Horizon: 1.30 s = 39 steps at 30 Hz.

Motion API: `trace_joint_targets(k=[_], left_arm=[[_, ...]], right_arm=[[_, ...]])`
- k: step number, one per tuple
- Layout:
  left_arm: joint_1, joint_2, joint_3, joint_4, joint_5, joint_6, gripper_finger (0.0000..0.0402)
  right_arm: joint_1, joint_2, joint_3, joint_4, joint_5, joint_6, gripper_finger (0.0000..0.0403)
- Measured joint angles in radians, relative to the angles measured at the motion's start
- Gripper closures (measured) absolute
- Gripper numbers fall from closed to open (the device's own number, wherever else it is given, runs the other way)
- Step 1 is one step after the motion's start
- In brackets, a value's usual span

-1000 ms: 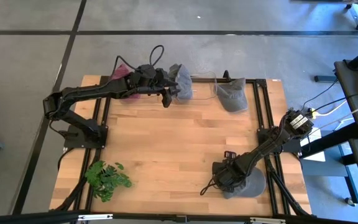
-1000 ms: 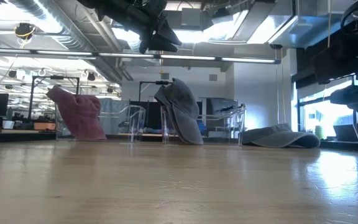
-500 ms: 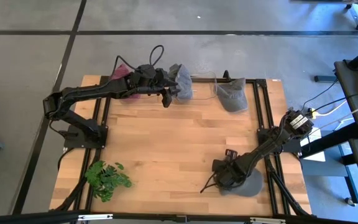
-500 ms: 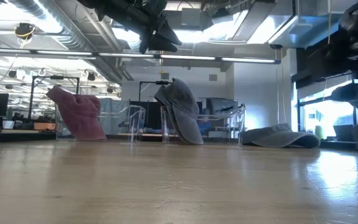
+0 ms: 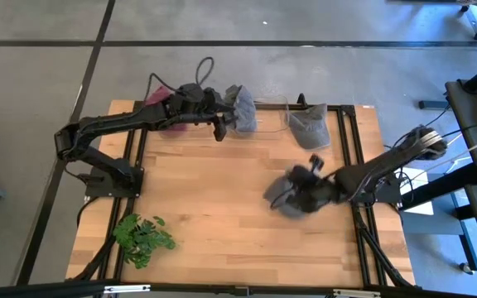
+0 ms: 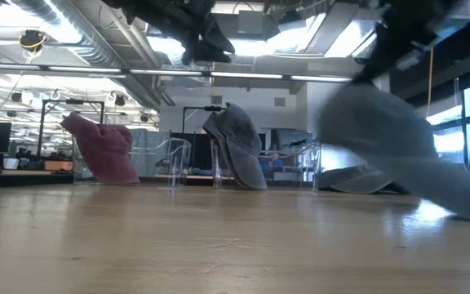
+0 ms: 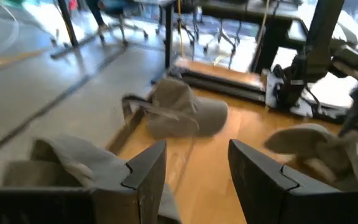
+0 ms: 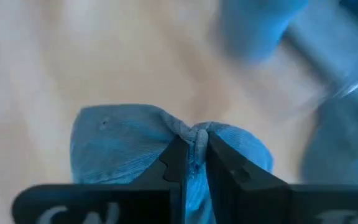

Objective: Pick & Place hat
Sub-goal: Put the gray cap into the right transparent bin

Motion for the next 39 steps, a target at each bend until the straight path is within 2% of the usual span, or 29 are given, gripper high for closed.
trace_joint_targets(k=[5, 9, 12, 16, 22, 29, 35, 39], left_arm=[[0.026, -0.073, 0.0, 0.001, -0.002, 0.011, 0.0233], [0.054, -0.137, 0.0, -0.004, -0.001, -0.006, 0.0233], [0.064, -0.173, 0.0, -0.006, -0.003, -0.039, 0.0233], [0.063, -0.195, 0.0, -0.006, 0.0, -0.052, 0.0233], [0.061, -0.194, 0.0, -0.017, 0.0, -0.061, 0.0233], [0.061, -0.191, 0.0, -0.127, -0.001, -0.11, 0.0233], [0.061, -0.191, 0.0, -0.229, -0.002, -0.13, 0.0233], [0.061, -0.191, 0.0, -0.239, -0.018, -0.135, 0.0233]], right_arm=[[-0.149, -0.116, 0.071, 0.087, 0.076, -0.349, 0.0361], [-0.291, -0.158, 0.156, 0.225, 0.079, -0.729, 0.0361], [-0.413, -0.166, 0.215, 0.332, 0.018, -1.001, 0.0361], [-0.596, -0.171, 0.259, 0.442, -0.175, -1.218, 0.0361], [-0.84, -0.163, 0.227, 0.5, -0.456, -1.25, 0.0361], [-0.983, -0.095, 0.09, 0.735, -0.662, -1.257, 0.0361], [-1.017, 0.01, 0.029, 0.88, -0.742, -1.258, 0.0361], [-1.019, 0.086, 0.026, 0.897, -0.775, -1.254, 0.0361]])
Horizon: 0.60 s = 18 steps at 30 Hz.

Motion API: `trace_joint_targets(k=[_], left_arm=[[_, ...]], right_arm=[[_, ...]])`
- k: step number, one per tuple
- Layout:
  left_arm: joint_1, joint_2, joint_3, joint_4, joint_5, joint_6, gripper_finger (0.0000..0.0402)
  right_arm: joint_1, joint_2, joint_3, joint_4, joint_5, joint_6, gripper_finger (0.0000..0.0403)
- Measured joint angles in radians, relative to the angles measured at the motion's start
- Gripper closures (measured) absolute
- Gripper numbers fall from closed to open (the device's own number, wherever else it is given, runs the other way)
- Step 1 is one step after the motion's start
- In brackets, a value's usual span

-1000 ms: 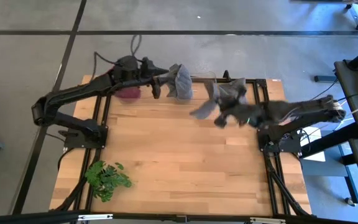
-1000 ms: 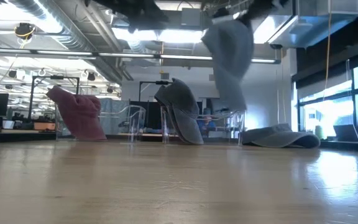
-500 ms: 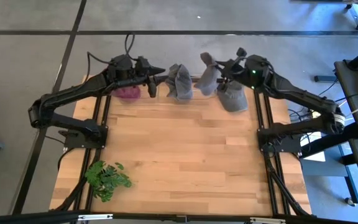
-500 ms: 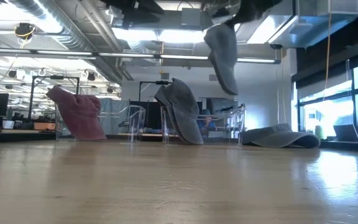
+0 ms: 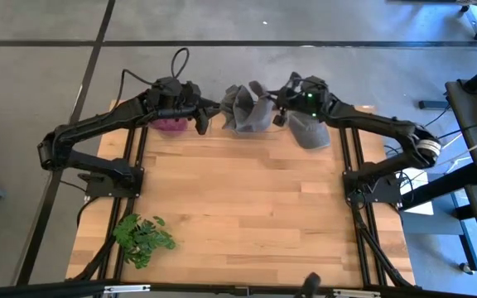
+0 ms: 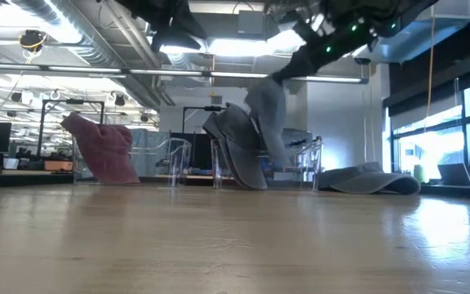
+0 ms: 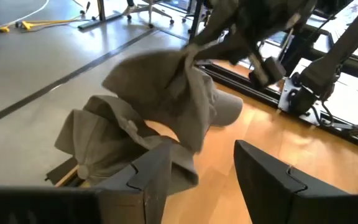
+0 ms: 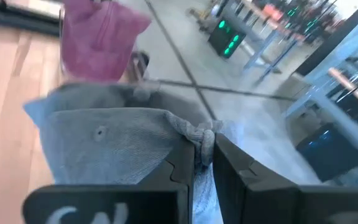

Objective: Pick & Place hat
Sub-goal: Put the gray cap into the right transparent bin

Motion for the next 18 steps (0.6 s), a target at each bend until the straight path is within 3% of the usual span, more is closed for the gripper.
trace_joint_targets(k=[7, 14, 18], left_arm=[[0.0, 0.0, 0.0, 0.0, -0.046, 0.002, 0.0233], [0.001, 0.0, 0.0, -0.001, -0.048, 0.037, 0.0233], [0.001, 0.0, 0.0, -0.001, -0.075, 0.038, 0.0233]], right_arm=[[0.0, 0.096, -0.002, 0.034, -0.011, 0.0, 0.0361], [0.0, 0.122, -0.002, 0.101, -0.197, -0.037, 0.0355], [0.0, 0.121, -0.002, 0.079, -0.235, -0.103, 0.0359]])
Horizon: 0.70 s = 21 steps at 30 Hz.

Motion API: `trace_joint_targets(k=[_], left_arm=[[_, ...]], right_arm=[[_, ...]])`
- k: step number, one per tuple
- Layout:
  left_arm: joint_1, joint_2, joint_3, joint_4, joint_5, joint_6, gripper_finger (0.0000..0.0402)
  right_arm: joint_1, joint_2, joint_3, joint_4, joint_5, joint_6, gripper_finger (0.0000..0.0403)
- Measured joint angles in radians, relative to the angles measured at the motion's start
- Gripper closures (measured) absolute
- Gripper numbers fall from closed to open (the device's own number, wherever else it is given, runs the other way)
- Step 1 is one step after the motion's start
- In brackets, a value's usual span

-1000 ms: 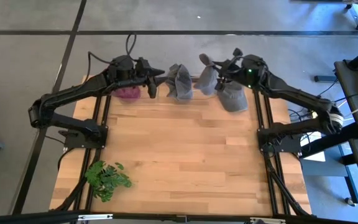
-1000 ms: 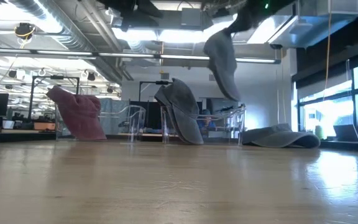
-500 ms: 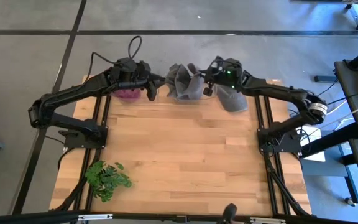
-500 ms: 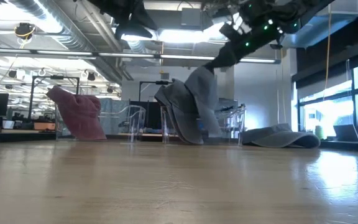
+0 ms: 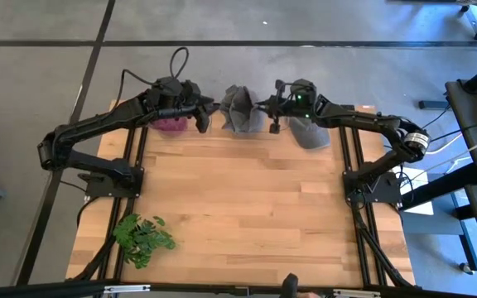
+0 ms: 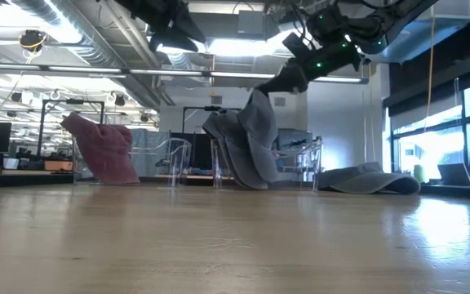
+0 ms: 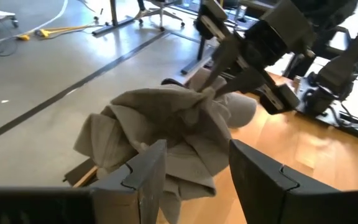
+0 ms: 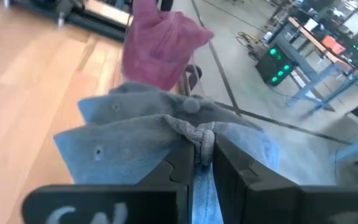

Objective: Pick & Place hat
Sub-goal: Put the gray cap into the right transparent bin

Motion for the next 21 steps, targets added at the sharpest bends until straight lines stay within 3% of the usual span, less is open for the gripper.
trace_joint_targets(k=[2, 8, 21], left_arm=[[0.0, 0.0, 0.0, 0.0, -0.022, 0.0, 0.0233], [0.0, 0.0, 0.0, 0.0, -0.047, 0.0, 0.0233], [0.0, 0.0, 0.0, 0.0, -0.047, -0.014, 0.0233]], right_arm=[[0.0, 0.0, 0.0, -0.016, 0.014, -0.022, 0.036], [-0.003, 0.0, 0.0, -0.022, 0.212, 0.001, 0.0357], [-0.006, 0.047, 0.002, -0.037, 0.21, -0.004, 0.0305]])
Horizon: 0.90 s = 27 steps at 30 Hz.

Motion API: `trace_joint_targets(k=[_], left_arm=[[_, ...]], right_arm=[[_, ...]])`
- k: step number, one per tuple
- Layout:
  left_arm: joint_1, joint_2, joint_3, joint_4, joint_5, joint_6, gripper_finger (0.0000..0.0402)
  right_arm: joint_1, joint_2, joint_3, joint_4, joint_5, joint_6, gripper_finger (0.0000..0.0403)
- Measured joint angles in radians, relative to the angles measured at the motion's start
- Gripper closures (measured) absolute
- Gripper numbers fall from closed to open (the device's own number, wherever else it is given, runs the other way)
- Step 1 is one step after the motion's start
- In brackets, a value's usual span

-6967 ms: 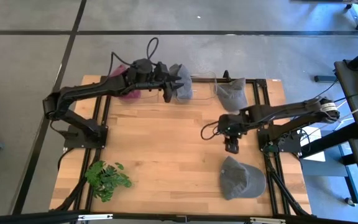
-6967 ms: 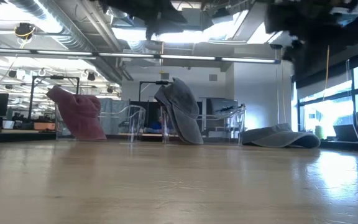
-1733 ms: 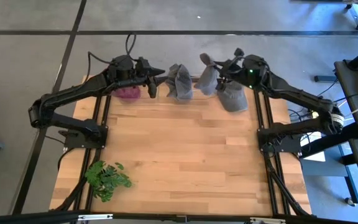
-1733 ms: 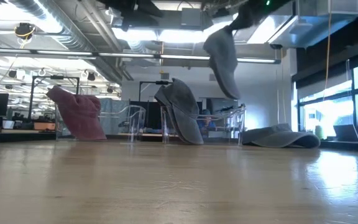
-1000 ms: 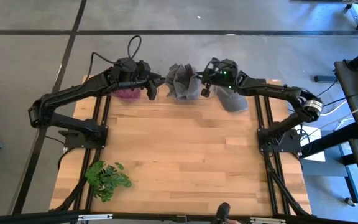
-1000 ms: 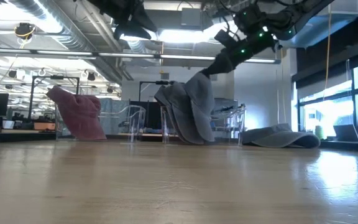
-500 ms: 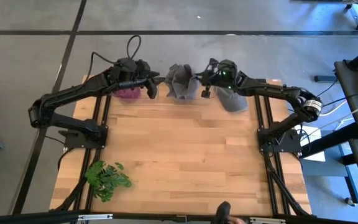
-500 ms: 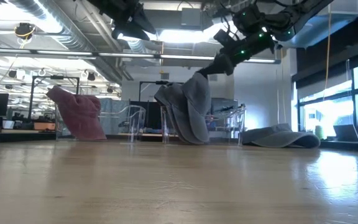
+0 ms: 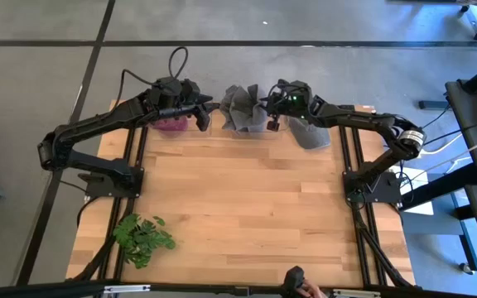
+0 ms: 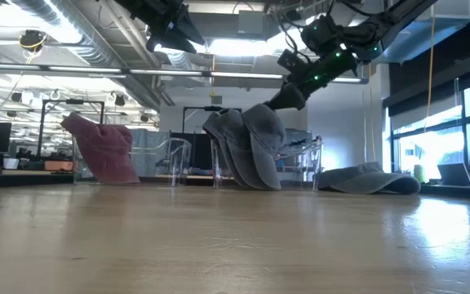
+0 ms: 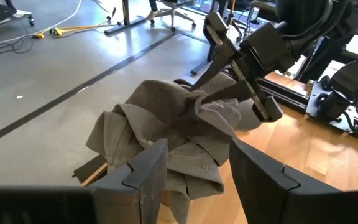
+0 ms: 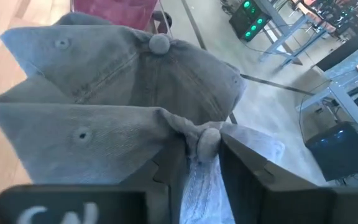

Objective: Pick & Place hat
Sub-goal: Put the gray cap into the right transparent bin

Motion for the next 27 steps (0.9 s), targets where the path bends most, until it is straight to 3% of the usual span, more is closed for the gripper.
trace_joint_targets(k=[6, 14, 18, 27], left_arm=[[0.0, 0.0, 0.0, 0.0, 0.0, -0.012, 0.0233], [0.0, 0.0, 0.0, 0.0, 0.0, -0.013, 0.0233], [0.0, 0.0, 0.0, 0.0, 0.0, -0.013, 0.0233], [0.0, 0.0, 0.0, 0.0, 0.0, -0.013, 0.0233]], right_arm=[[0.0, 0.0, 0.013, -0.005, 0.0, 0.026, 0.0246], [0.0, -0.005, 0.111, -0.098, 0.001, 0.184, 0.0179], [0.0, -0.006, 0.23, -0.301, 0.023, 0.267, 0.0171], [-0.037, -0.008, 0.526, -0.857, 0.287, 0.418, 0.017]])
